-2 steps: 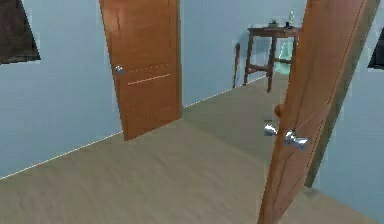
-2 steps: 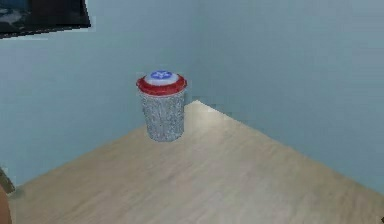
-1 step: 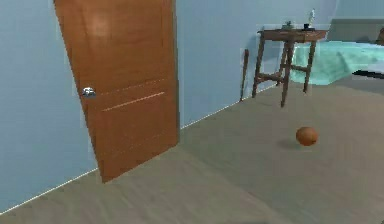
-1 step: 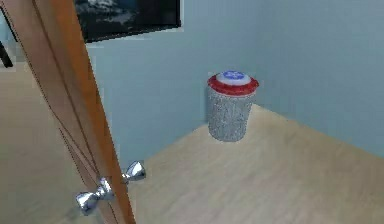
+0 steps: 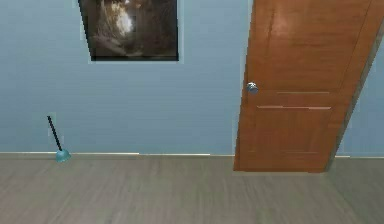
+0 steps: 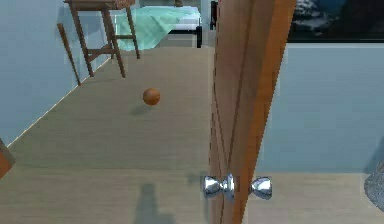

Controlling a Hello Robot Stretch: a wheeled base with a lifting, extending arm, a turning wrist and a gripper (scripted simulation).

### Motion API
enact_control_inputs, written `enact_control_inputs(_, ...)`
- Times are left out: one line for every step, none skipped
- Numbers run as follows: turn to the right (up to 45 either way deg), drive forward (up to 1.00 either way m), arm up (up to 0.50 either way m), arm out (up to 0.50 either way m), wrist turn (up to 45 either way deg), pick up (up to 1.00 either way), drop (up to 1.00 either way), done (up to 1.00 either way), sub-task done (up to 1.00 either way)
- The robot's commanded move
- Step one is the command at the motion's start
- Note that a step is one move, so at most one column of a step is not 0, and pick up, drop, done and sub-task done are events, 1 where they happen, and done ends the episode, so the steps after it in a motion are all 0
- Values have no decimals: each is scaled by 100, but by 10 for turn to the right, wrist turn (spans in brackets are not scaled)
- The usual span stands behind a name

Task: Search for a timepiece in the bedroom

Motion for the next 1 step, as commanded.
enact_control_inputs(-150, 0, 0, 0, 0, 0, 0, 0, 0)
